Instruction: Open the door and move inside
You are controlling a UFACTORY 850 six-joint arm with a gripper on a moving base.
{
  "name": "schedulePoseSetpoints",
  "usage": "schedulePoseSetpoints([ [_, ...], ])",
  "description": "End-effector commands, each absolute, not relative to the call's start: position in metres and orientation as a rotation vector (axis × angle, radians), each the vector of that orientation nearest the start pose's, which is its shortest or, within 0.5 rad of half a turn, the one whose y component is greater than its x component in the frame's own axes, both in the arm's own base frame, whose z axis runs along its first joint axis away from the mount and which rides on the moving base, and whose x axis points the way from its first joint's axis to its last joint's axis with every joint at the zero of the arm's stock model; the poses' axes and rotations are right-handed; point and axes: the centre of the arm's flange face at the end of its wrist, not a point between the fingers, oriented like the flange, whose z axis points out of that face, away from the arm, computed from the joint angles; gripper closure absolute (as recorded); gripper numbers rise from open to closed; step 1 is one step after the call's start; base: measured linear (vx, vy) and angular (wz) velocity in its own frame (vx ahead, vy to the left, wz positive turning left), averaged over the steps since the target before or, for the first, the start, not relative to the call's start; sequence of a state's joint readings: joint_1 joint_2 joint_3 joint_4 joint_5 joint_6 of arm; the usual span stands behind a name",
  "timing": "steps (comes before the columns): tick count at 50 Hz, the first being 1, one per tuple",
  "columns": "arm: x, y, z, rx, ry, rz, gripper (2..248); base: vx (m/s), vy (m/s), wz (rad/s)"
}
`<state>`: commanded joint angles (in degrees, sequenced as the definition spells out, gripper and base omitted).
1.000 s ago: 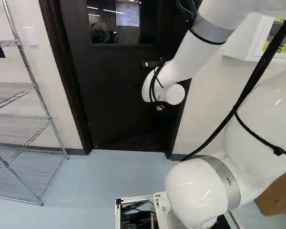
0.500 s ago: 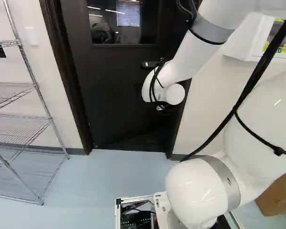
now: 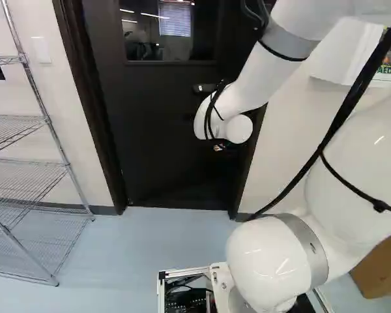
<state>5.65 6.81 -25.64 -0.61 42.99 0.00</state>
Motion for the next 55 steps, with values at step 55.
schedulePoseSetpoints([
  [55,0.3941,0.0397,0.4496,-2.434,-0.137,-1.883,3,0.08,0.006,-0.033],
])
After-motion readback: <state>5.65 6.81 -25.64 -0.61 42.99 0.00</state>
